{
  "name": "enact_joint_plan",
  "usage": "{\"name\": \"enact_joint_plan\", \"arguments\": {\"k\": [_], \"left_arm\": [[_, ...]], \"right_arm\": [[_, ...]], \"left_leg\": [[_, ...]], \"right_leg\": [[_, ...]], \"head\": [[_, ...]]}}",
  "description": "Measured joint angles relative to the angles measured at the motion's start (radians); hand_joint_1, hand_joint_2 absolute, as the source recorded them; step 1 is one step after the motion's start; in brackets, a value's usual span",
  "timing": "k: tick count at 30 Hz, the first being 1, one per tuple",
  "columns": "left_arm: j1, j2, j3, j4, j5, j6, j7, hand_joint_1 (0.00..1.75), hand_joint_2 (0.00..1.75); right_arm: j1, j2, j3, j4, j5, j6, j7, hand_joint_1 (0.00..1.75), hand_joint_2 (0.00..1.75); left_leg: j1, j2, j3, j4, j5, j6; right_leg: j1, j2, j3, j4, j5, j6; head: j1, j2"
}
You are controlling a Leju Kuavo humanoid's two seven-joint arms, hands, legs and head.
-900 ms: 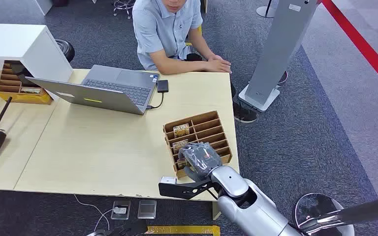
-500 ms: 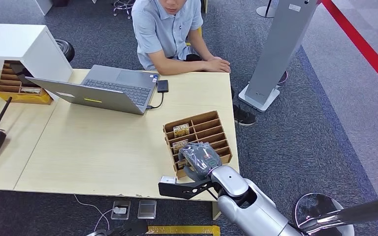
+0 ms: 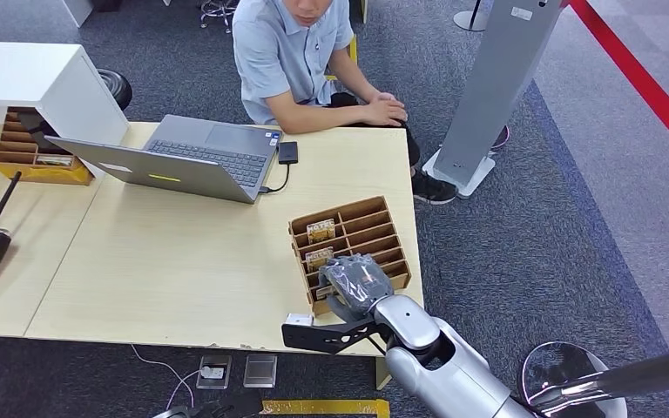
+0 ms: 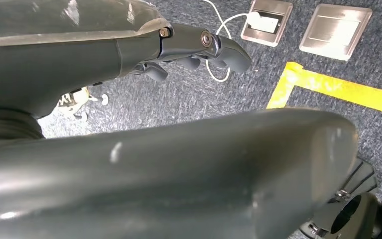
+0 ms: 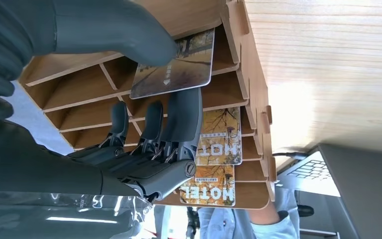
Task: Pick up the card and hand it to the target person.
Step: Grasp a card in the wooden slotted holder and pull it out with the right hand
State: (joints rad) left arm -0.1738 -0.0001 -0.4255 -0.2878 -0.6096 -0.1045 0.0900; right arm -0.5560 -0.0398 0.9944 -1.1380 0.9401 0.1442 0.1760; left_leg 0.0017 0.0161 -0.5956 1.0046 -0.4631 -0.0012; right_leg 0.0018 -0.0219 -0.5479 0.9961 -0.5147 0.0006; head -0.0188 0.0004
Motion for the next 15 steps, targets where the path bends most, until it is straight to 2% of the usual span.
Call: {"name": "enact_joint_plan", "arguments": {"k": [6, 10, 14, 15], "left_arm": [[-0.001, 0.002, -0.016, -0.001, 0.008, 0.0, 0.0, 0.0, 0.0], [-0.001, 0.003, -0.023, -0.003, 0.009, 0.0, 0.0, 0.0, 0.0], [-0.002, 0.004, -0.03, -0.004, 0.009, -0.001, -0.001, 0.0, 1.75], [-0.002, 0.004, -0.031, -0.004, 0.01, -0.003, -0.003, 0.0, 1.75]], "right_arm": [[0.0, 0.0, 0.0, 0.006, -0.005, 0.0, 0.001, 1.4, 1.75], [0.0, 0.0, 0.0, 0.008, -0.006, 0.0, 0.001, 1.41, 1.75], [0.0, 0.0, 0.0, 0.008, -0.006, 0.0, 0.001, 1.45, 1.75], [-0.001, 0.0, 0.0, 0.008, -0.006, 0.0, 0.001, 1.45, 1.75]], "left_leg": [[0.0, 0.0, 0.0, 0.0, 0.0, 0.0], [0.0, 0.0, 0.0, 0.0, 0.0, 0.0], [0.0, 0.0, 0.0, 0.0, 0.0, 0.0], [0.0, 0.0, 0.0, 0.0, 0.0, 0.0]], "right_leg": [[0.0, 0.0, 0.0, 0.0, 0.0, 0.0], [0.0, 0.0, 0.0, 0.0, 0.0, 0.0], [0.0, 0.0, 0.0, 0.0, 0.0, 0.0], [0.0, 0.0, 0.0, 0.0, 0.0, 0.0]], "head": [[0.0, 0.0], [0.0, 0.0], [0.0, 0.0], [0.0, 0.0]]}}
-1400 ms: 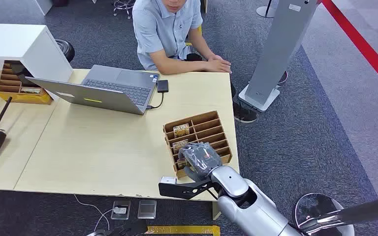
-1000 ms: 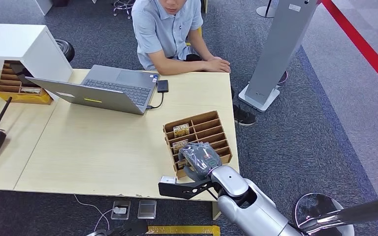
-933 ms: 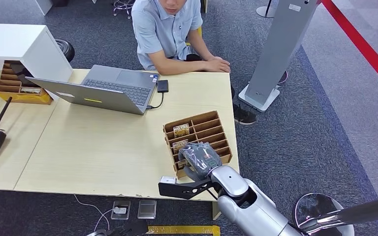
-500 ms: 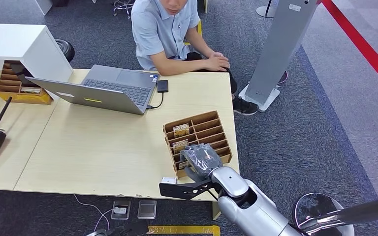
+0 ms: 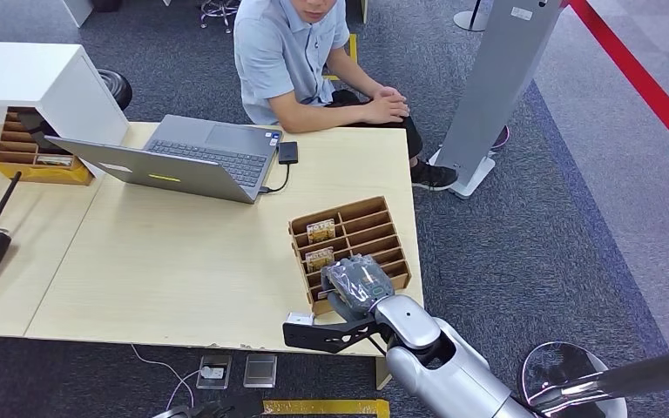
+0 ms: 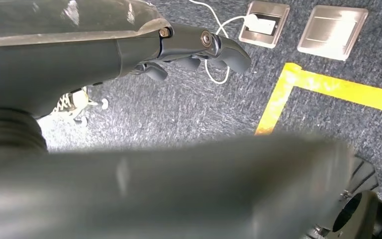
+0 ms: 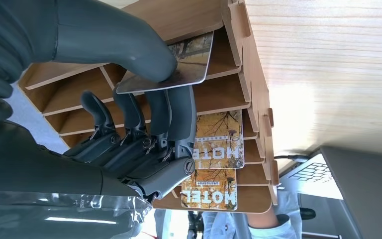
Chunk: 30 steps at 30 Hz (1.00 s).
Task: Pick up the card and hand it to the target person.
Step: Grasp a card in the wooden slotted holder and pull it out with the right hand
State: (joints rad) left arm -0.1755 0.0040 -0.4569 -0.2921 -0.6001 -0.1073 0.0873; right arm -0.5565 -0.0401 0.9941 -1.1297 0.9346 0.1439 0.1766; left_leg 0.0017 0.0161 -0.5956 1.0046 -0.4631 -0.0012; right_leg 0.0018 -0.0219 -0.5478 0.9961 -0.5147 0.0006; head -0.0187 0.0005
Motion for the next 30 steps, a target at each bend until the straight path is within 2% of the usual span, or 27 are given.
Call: {"name": "enact_joint_plan", "arguments": {"k": [12, 15, 19, 22, 26, 30], "left_arm": [[-0.004, 0.008, -0.024, -0.003, 0.011, 0.003, -0.014, 0.0, 1.75], [-0.005, 0.01, -0.034, -0.004, 0.015, 0.011, -0.013, 0.0, 1.75], [-0.005, 0.012, -0.044, -0.005, 0.031, 0.018, -0.007, 0.0, 1.75], [-0.005, 0.016, -0.053, -0.005, 0.049, 0.02, -0.002, 0.0, 1.75], [-0.005, 0.021, -0.066, -0.005, 0.075, 0.022, 0.0, 0.0, 1.75], [-0.002, 0.027, -0.077, -0.005, 0.099, 0.029, 0.0, 0.0, 1.75]], "right_arm": [[-0.002, 0.0, 0.0, 0.004, -0.005, -0.008, -0.003, 1.45, 1.75], [-0.008, 0.0, -0.002, 0.006, -0.04, 0.003, -0.015, 1.45, 1.75], [-0.023, -0.007, -0.016, -0.009, -0.109, 0.039, -0.021, 1.45, 1.75], [-0.042, -0.022, -0.032, -0.037, -0.189, 0.101, -0.019, 1.45, 1.75], [-0.078, -0.059, -0.068, -0.108, -0.318, 0.193, -0.015, 1.45, 1.75], [-0.116, -0.099, -0.099, -0.184, -0.367, 0.225, -0.002, 1.45, 1.75]], "left_leg": [[0.0, 0.0, 0.0, 0.0, 0.0, 0.0], [0.0, 0.0, 0.0, 0.0, 0.0, 0.0], [0.0, 0.0, 0.0, 0.0, 0.0, 0.0], [0.0, 0.0, 0.0, 0.0, 0.0, 0.0], [0.0, 0.0, 0.0, 0.0, 0.0, 0.0], [0.0, 0.0, 0.0, 0.0, 0.0, 0.0]], "right_leg": [[0.0, 0.0, 0.0, 0.0, 0.0, 0.0], [0.0, 0.0, 0.0, 0.0, 0.0, 0.0], [0.0, 0.0, 0.0, 0.0, 0.0, 0.0], [0.0, 0.0, 0.0, 0.0, 0.0, 0.0], [0.0, 0.0, 0.0, 0.0, 0.0, 0.0], [0.0, 0.0, 0.0, 0.0, 0.0, 0.0]], "head": [[0.0, 0.0], [0.0, 0.0], [0.0, 0.0], [0.0, 0.0], [0.0, 0.0], [0.0, 0.0]]}}
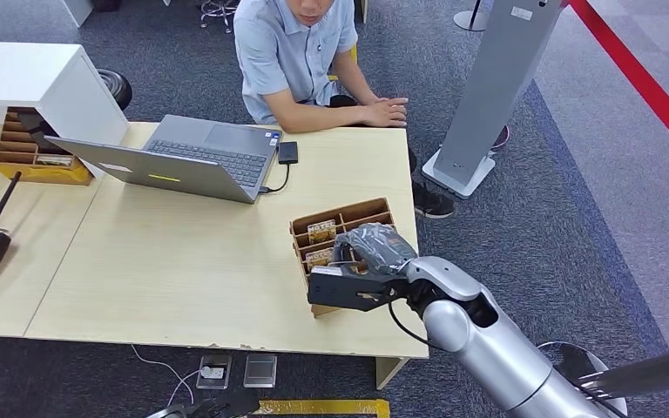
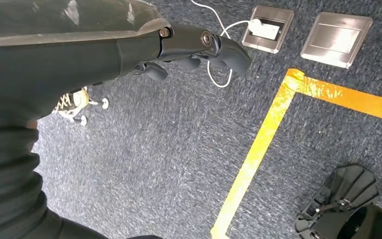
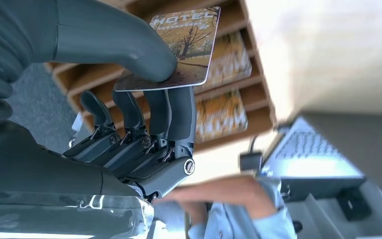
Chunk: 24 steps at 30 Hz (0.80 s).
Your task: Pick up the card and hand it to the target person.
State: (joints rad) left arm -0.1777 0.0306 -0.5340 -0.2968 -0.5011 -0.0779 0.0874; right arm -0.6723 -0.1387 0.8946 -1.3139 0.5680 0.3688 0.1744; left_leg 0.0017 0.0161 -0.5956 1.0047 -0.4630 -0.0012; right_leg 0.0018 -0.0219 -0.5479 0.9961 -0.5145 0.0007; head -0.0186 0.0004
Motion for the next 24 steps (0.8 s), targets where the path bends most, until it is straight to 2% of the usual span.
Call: {"name": "enact_joint_plan", "arguments": {"k": [7, 11, 17, 20, 24], "left_arm": [[0.013, 0.004, -0.007, 0.0, 0.025, 0.013, 0.0, 0.0, 1.75], [0.017, 0.004, -0.011, 0.0, 0.034, 0.018, 0.0, 0.0, 1.75], [0.012, 0.002, -0.029, 0.0, 0.035, 0.019, -0.008, 0.0, 1.75], [0.002, -0.002, -0.04, 0.0, 0.035, 0.008, -0.014, 0.0, 1.75], [-0.015, -0.008, -0.054, 0.0, 0.035, -0.003, -0.016, 0.0, 1.75]], "right_arm": [[-0.055, -0.05, -0.054, -0.113, -0.047, 0.016, 0.004, 1.45, 1.75], [-0.065, -0.066, -0.091, -0.174, -0.038, -0.019, -0.013, 1.45, 1.75], [-0.059, -0.055, -0.144, -0.215, 0.117, -0.234, -0.129, 1.45, 1.75], [-0.054, -0.034, -0.158, -0.196, 0.214, -0.378, -0.207, 1.45, 1.75], [-0.055, -0.002, -0.168, -0.122, 0.328, -0.544, -0.236, 1.45, 1.75]], "left_leg": [[0.0, 0.0, 0.0, 0.0, 0.0, 0.0], [0.0, 0.0, 0.0, 0.0, 0.0, 0.0], [0.0, 0.0, 0.0, 0.0, 0.0, 0.0], [0.0, 0.0, 0.0, 0.0, 0.0, 0.0], [0.0, 0.0, 0.0, 0.0, 0.0, 0.0]], "right_leg": [[0.0, 0.0, 0.0, 0.0, 0.0, 0.0], [0.0, 0.0, 0.0, 0.0, 0.0, 0.0], [0.0, 0.0, 0.0, 0.0, 0.0, 0.0], [0.0, 0.0, 0.0, 0.0, 0.0, 0.0], [0.0, 0.0, 0.0, 0.0, 0.0, 0.0]], "head": [[0.0, 0.0], [0.0, 0.0], [0.0, 0.0], [0.0, 0.0], [0.0, 0.0]]}}
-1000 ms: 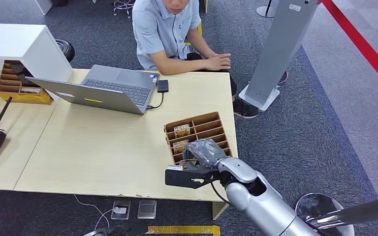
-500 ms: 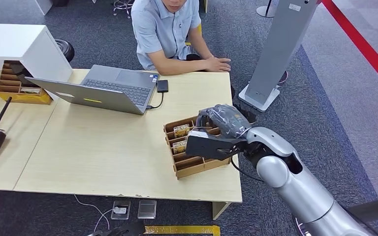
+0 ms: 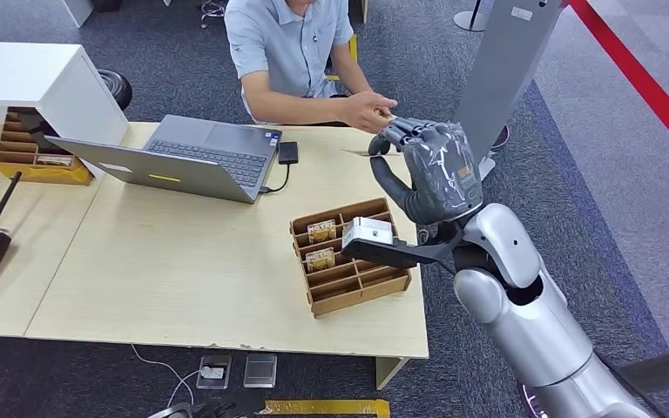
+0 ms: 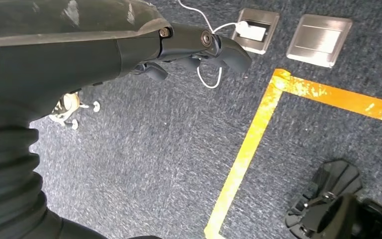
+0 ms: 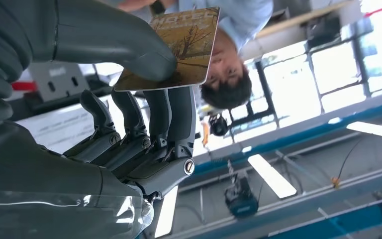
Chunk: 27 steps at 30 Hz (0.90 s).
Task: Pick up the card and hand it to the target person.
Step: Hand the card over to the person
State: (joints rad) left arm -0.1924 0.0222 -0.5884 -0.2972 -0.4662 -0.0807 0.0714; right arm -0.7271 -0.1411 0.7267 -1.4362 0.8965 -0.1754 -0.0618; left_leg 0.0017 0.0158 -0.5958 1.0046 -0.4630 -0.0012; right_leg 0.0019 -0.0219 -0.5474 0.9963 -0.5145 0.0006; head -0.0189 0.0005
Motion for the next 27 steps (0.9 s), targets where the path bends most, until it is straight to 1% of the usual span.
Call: {"name": "enact_joint_plan", "arguments": {"k": [2, 4, 12, 16, 22, 26, 27], "left_arm": [[-0.005, -0.003, -0.007, 0.0, 0.0, -0.001, 0.0, 0.0, 1.75], [-0.009, -0.005, -0.012, 0.0, 0.002, -0.001, 0.0, 0.0, 1.75], [-0.011, -0.009, -0.033, 0.0, 0.015, 0.001, 0.002, 0.0, 1.75], [-0.011, -0.01, -0.042, 0.0, 0.018, 0.0, 0.003, 0.0, 1.75], [-0.01, -0.01, -0.055, 0.0, 0.023, 0.0, 0.003, 0.0, 1.75], [-0.01, -0.01, -0.063, 0.0, 0.026, 0.001, 0.003, 0.0, 1.75], [-0.01, -0.01, -0.066, 0.0, 0.026, 0.001, 0.002, 0.0, 1.75]], "right_arm": [[-0.001, 0.017, -0.004, 0.053, 0.037, -0.081, -0.004, 1.45, 1.75], [-0.003, 0.034, -0.007, 0.106, 0.055, -0.135, -0.009, 1.45, 1.75], [-0.006, 0.087, -0.008, 0.281, 0.108, -0.27, -0.01, 1.45, 1.75], [-0.006, 0.107, -0.008, 0.35, 0.117, -0.314, -0.01, 1.45, 1.75], [-0.006, 0.13, -0.008, 0.419, 0.089, -0.331, -0.016, 1.45, 1.75], [-0.007, 0.138, -0.008, 0.445, 0.069, -0.339, -0.022, 0.0, 1.75], [-0.007, 0.14, -0.008, 0.451, 0.064, -0.341, -0.024, 0.0, 1.75]], "left_leg": [[0.0, 0.0, 0.0, 0.0, 0.0, 0.0], [0.0, 0.0, 0.0, 0.0, 0.0, 0.0], [0.0, 0.0, 0.0, 0.0, 0.0, 0.0], [0.0, 0.0, 0.0, 0.0, 0.0, 0.0], [0.0, 0.0, 0.0, 0.0, 0.0, 0.0], [0.0, 0.0, 0.0, 0.0, 0.0, 0.0], [0.0, 0.0, 0.0, 0.0, 0.0, 0.0]], "right_leg": [[0.0, 0.0, 0.0, 0.0, 0.0, 0.0], [0.0, 0.0, 0.0, 0.0, 0.0, 0.0], [0.0, 0.0, -0.001, 0.0, 0.0, 0.0], [0.0, 0.0, -0.001, 0.0, 0.0, 0.0], [0.0, 0.0, -0.001, 0.0, 0.0, 0.0], [0.0, 0.0, -0.001, 0.0, 0.0, 0.0], [0.0, 0.0, -0.001, 0.0, 0.0, 0.0]], "head": [[0.0, 0.0], [0.0, 0.0], [0.0, 0.0], [0.0, 0.0], [0.0, 0.0], [0.0, 0.0], [0.0, 0.0]]}}
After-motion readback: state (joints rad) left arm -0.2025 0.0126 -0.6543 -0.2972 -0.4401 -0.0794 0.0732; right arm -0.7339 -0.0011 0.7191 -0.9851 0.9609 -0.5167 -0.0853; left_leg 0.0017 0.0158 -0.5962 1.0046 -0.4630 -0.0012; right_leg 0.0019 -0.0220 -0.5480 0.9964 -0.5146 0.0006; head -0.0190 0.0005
